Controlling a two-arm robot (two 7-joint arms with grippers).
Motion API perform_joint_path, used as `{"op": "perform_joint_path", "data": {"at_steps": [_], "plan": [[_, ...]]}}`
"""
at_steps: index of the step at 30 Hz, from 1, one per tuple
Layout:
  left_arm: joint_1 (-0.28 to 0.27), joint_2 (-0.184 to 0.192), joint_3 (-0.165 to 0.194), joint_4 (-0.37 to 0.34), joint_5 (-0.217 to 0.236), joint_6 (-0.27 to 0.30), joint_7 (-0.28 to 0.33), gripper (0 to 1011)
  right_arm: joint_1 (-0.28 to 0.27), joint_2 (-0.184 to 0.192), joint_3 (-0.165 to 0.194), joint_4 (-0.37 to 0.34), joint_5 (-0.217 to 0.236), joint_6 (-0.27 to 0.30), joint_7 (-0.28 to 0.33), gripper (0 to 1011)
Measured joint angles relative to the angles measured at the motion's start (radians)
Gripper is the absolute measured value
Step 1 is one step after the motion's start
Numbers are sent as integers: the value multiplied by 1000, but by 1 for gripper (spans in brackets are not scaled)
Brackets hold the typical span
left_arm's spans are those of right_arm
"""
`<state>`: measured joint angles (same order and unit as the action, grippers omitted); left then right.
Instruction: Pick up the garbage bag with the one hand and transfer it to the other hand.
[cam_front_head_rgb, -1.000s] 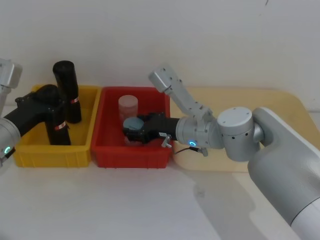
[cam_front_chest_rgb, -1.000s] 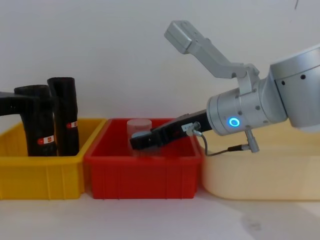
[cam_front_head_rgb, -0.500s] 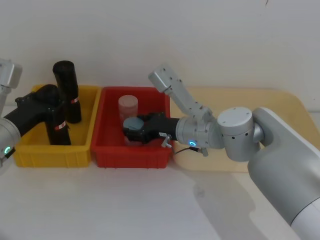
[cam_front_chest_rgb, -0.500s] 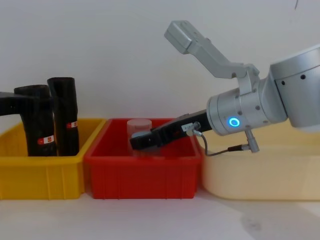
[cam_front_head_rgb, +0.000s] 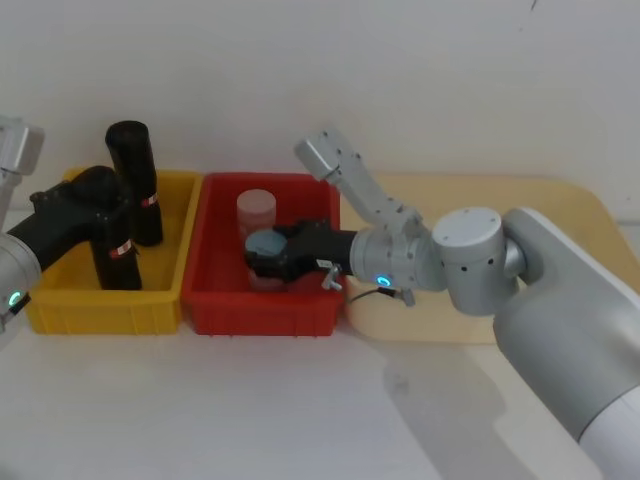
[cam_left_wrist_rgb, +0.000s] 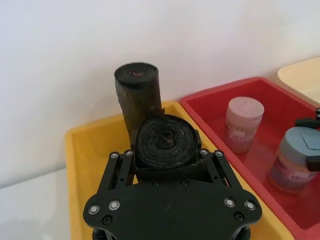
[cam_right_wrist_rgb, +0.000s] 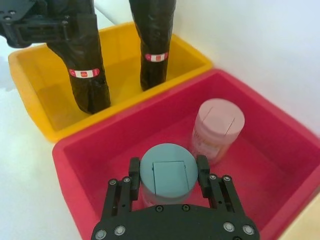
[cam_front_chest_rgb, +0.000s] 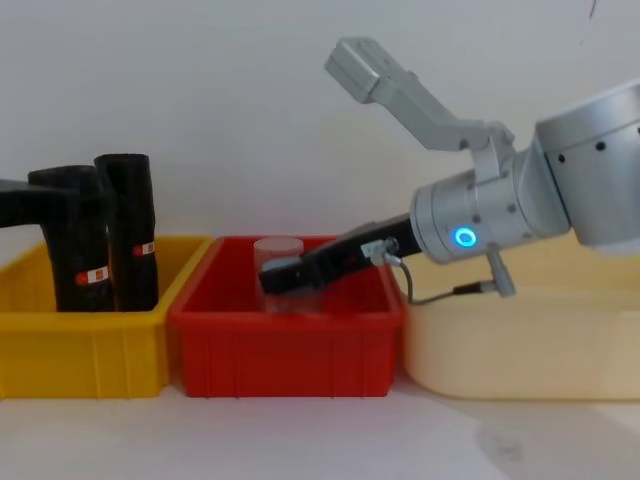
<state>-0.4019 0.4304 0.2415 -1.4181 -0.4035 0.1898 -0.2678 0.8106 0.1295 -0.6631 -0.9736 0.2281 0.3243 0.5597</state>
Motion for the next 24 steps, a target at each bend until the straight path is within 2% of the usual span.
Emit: {"op": "perform_joint_path", "data": {"at_steps": [7,14,20,24], "plan": [[7,-2,-12,-32,13,-24,16,513,39,-4,-5,1,-18,-4,7,663],[9,-5,-30,-94,29,-41,43,513,72,11,2,-47,-34,-4,9,663],[-8,-12,-41,-161,46,-41,67,513,88,49,27,-132,-39,8,5,663],[-34,-21,-41,-194,56,-31,77,513,87,87,50,-199,-39,23,-2,661]]}}
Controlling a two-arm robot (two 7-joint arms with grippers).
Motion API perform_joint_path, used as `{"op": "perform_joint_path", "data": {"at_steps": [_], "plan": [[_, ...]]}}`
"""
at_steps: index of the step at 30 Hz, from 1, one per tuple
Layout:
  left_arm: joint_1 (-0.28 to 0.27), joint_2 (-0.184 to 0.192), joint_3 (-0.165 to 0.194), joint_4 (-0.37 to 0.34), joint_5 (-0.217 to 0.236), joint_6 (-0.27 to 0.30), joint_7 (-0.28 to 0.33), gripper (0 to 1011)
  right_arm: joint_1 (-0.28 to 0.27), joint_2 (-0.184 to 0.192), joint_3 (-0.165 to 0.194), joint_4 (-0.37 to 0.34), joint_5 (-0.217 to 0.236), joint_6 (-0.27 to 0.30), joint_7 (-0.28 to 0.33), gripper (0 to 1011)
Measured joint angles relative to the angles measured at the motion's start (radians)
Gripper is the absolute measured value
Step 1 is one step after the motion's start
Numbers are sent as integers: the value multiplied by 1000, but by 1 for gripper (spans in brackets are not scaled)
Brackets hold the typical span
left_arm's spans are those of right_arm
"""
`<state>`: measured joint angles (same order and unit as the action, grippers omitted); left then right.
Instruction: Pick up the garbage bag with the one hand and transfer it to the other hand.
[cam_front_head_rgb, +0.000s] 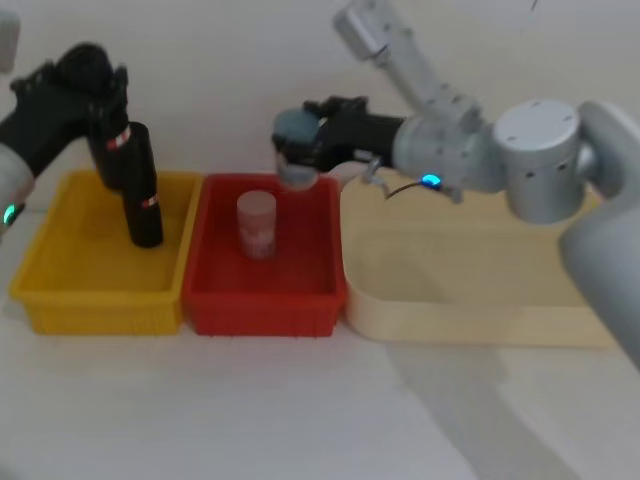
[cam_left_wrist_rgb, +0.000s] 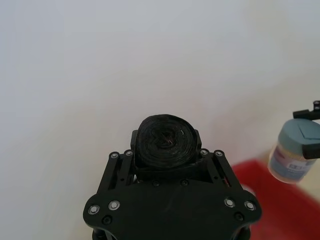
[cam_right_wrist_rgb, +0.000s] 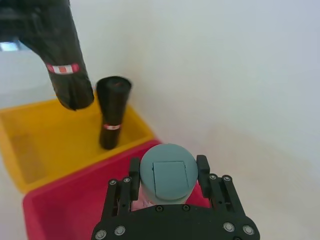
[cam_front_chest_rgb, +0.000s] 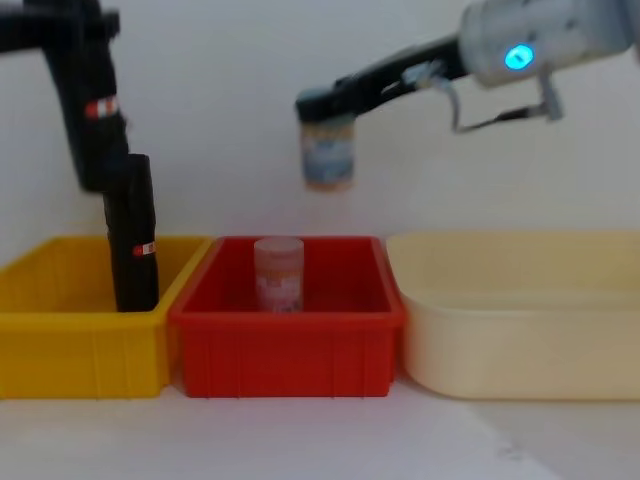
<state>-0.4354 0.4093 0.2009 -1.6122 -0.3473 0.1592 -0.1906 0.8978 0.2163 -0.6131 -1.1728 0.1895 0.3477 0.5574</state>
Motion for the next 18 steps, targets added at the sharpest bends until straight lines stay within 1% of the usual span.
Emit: {"op": "perform_joint_path", "data": {"at_steps": [1,3,4,5,6,10,11,12,13,14,15,17,18], "plan": [[-14,-5,2,-11,2,5,1,513,-5,19,12,-30,1,8,-4,663],[-34,-13,7,-20,3,12,1,513,-12,36,22,-56,3,16,-7,663],[-41,-16,9,-22,3,14,-1,513,-22,56,35,-85,8,26,-12,663],[-48,-19,11,-23,3,17,-2,513,-28,65,41,-99,10,30,-14,663],[-56,-23,14,-24,3,19,-4,513,-39,83,54,-124,15,37,-18,663],[-94,-45,30,-18,1,32,-18,513,-68,116,78,-175,27,53,-30,661],[-101,-49,34,-15,0,34,-21,513,-87,136,95,-206,34,61,-37,663],[-116,-60,43,-7,-2,39,-28,513,-96,145,102,-219,37,65,-41,663],[-120,-63,45,-5,-3,41,-32,513,-117,163,114,-242,44,70,-48,663],[-133,-71,53,3,-6,45,-40,513,-123,168,122,-255,47,73,-51,661],[-141,-77,59,9,-8,47,-44,513,-141,184,137,-277,54,77,-58,663],[-162,-90,72,23,-14,53,-60,513,-163,200,153,-302,62,79,-65,663],[-165,-92,76,28,-16,55,-65,513,-183,214,169,-321,71,83,-74,663]]}}
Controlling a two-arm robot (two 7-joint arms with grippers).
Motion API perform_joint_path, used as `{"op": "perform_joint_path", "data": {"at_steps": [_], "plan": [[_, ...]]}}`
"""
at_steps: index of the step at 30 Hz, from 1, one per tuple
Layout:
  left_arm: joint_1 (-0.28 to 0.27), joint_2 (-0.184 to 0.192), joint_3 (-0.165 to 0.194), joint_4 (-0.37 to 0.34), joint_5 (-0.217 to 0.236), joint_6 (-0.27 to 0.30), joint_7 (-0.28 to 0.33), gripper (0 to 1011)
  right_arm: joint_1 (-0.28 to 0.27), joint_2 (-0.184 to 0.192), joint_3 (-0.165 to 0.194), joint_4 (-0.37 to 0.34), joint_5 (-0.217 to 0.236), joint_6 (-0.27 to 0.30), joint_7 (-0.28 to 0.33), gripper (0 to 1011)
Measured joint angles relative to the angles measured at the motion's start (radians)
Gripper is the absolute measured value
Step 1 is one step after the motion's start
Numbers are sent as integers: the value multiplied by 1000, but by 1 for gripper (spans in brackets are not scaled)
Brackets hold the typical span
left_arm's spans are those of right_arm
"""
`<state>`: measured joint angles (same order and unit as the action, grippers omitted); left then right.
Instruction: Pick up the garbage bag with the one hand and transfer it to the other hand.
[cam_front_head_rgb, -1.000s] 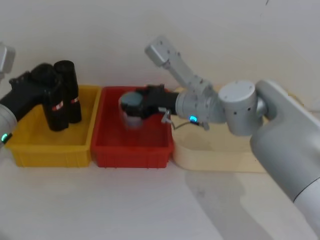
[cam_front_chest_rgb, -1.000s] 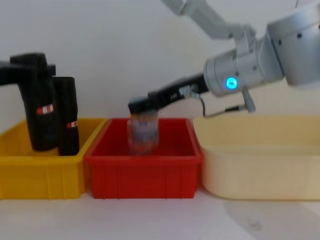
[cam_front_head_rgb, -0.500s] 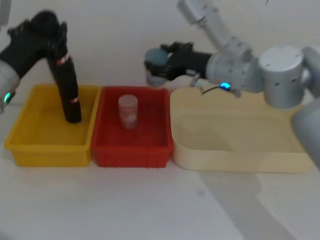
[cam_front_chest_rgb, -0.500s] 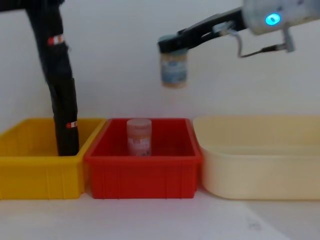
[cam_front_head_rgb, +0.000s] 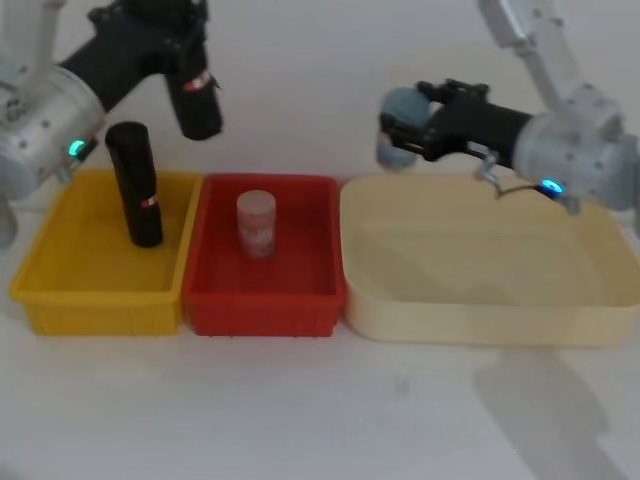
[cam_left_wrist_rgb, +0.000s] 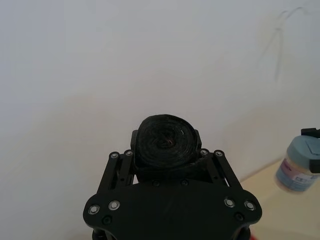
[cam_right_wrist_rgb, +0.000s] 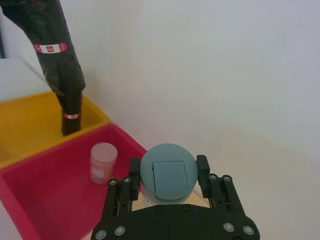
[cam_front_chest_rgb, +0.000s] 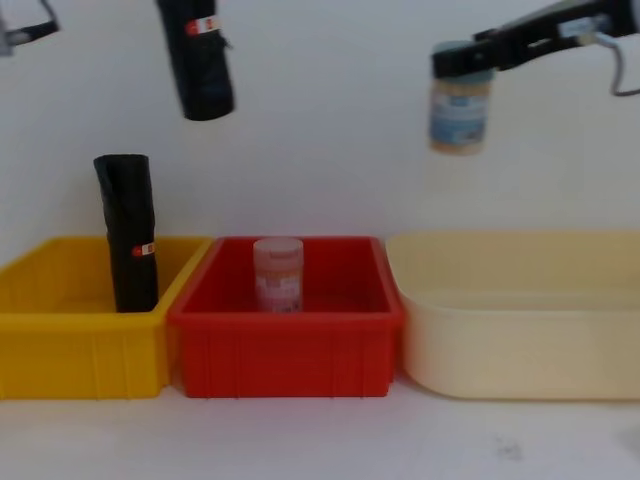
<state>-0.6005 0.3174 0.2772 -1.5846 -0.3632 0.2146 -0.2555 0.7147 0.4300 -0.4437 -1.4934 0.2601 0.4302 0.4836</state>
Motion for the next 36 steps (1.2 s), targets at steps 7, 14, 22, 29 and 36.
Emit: {"op": "perform_joint_path", "data": {"at_steps": [7,14,22,29,36], "plan": [[-59,-37,50,59,-18,19,-52,513,-76,51,62,-59,31,4,-34,663],[-116,-79,103,134,-31,28,-104,513,-118,80,100,-72,49,3,-58,661],[-164,-103,163,204,-33,26,-164,513,-135,89,115,-51,61,-4,-67,663],[-186,-118,202,244,-30,12,-194,513,-136,94,118,-11,65,-6,-71,663],[-200,-133,233,280,-14,1,-194,513,-133,95,120,18,63,-5,-73,663]]}}
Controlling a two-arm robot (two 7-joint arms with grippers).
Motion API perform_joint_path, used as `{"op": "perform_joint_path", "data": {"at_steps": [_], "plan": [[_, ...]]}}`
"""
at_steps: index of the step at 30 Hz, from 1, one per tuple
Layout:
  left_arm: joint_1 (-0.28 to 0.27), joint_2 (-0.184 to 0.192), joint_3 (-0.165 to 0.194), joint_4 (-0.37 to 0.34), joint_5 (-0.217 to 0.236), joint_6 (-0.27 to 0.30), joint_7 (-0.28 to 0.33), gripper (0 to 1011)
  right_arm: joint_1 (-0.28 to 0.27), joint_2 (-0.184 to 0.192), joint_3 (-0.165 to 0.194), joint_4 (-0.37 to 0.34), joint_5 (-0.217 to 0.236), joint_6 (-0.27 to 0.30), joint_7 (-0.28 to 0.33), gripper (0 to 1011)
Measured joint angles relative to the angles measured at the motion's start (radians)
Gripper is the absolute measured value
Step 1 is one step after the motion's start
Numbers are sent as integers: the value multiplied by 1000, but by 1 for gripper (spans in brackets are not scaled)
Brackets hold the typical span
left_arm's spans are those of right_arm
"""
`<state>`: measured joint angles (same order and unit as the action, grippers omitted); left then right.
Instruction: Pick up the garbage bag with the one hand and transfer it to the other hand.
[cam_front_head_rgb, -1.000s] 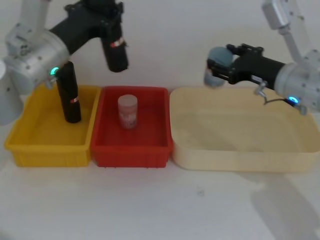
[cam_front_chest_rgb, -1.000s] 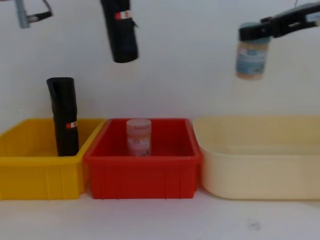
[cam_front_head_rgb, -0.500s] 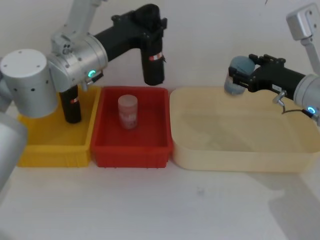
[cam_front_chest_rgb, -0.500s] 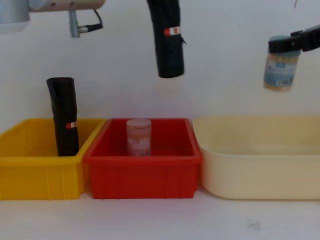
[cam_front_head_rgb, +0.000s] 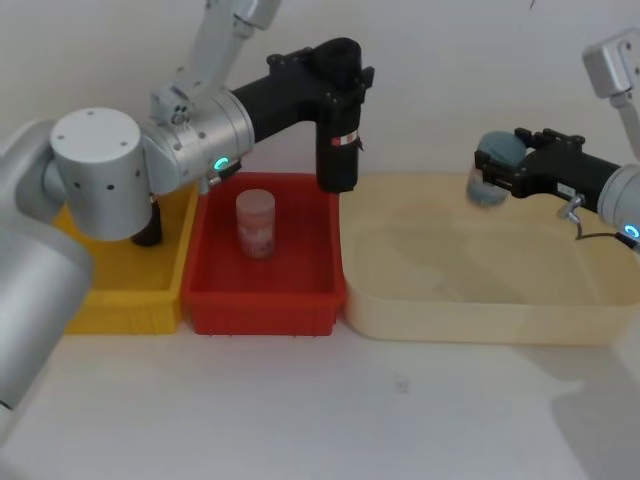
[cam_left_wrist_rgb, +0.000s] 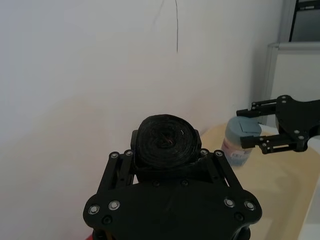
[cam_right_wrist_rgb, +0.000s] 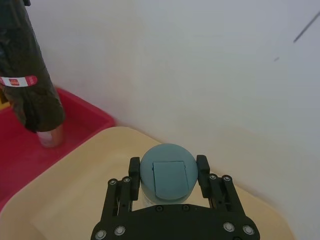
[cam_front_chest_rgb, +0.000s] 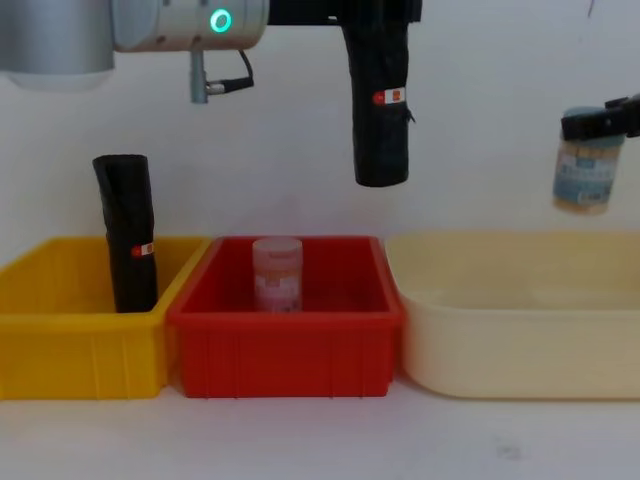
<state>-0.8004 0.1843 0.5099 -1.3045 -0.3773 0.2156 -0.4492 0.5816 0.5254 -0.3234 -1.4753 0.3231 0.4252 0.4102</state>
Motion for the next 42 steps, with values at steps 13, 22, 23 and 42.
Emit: {"op": "perform_joint_path", "data": {"at_steps": [13,22,23,42], "plan": [[-14,-16,28,38,20,-12,9,513,3,1,1,26,-9,4,-4,906],[-18,-21,36,49,25,-16,12,513,4,2,2,32,-13,5,-4,1001],[-18,-22,37,49,26,-16,12,513,5,2,2,32,-13,4,-2,1001],[-21,-25,42,56,30,-18,14,513,42,13,-57,39,-7,-95,131,1001]]}}
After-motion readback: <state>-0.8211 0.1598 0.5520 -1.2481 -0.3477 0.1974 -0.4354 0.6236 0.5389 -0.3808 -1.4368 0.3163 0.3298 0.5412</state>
